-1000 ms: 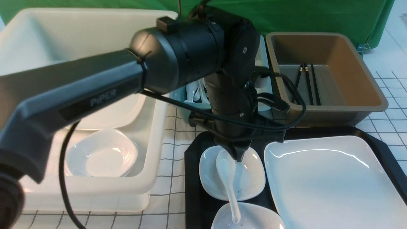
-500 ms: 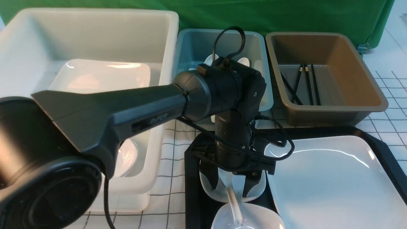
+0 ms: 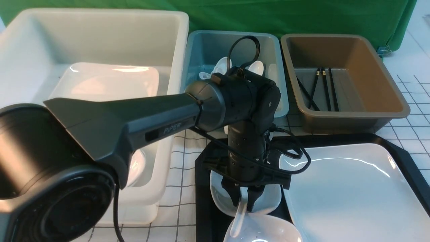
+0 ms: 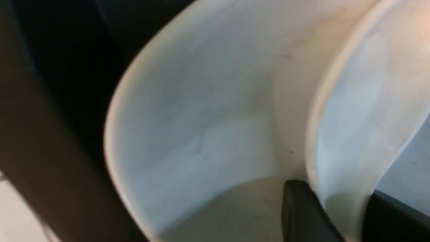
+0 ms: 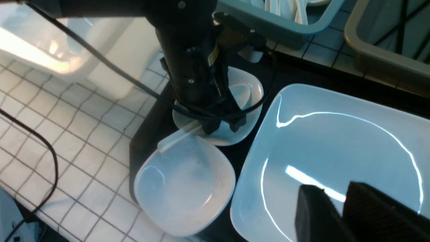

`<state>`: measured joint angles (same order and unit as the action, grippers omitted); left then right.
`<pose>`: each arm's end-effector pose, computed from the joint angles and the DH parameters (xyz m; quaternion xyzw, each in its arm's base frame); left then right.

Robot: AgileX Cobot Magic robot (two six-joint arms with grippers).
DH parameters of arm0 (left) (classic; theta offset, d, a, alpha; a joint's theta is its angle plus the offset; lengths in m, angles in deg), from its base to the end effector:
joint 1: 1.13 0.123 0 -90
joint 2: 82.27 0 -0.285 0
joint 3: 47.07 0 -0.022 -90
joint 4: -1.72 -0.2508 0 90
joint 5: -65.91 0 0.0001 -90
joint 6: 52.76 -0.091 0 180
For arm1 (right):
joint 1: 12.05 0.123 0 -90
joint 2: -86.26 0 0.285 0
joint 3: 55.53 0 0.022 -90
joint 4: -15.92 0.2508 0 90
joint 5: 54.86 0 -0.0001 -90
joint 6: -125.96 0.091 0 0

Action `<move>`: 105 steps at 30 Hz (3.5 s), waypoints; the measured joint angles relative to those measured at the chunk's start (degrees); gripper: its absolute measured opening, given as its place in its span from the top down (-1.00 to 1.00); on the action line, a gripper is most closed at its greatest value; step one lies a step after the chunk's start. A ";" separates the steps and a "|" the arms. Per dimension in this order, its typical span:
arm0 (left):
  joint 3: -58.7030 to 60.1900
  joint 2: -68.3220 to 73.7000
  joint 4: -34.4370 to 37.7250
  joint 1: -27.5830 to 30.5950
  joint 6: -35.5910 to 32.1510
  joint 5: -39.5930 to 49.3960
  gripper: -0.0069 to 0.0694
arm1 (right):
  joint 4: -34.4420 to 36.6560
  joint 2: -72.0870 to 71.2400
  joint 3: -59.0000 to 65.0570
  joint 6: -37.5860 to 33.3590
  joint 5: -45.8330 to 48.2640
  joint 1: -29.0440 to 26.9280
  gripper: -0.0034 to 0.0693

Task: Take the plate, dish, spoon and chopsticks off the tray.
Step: Use the left arm to grab a soup spoon from the plate, then use the left arm to put the soup spoon into the small storage box in the middle, then use the left arm to grab a small plate from the dinner plate

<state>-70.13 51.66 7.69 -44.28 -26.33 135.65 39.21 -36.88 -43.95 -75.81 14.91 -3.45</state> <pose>0.3142 -0.3067 0.1689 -0.1271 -0.9907 0.0370 0.0322 0.1209 0.0524 0.4128 -0.2419 0.8824 0.1604 0.3702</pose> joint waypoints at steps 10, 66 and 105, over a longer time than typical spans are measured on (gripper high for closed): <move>-8.72 -6.00 -0.91 0.11 -3.39 0.11 0.38 | -1.14 0.00 0.00 -0.75 0.17 0.00 0.53; 4.77 -19.81 -2.72 -3.10 -16.43 0.12 0.83 | 2.61 0.05 0.05 -5.30 -14.42 0.00 0.77; 18.94 -10.02 -1.62 -6.12 -8.42 -8.95 0.29 | 2.30 -0.12 7.08 -8.27 -0.29 1.63 0.74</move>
<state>-51.19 41.64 6.07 -50.40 -34.76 126.69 41.51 -37.00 -36.86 -84.07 14.62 -1.82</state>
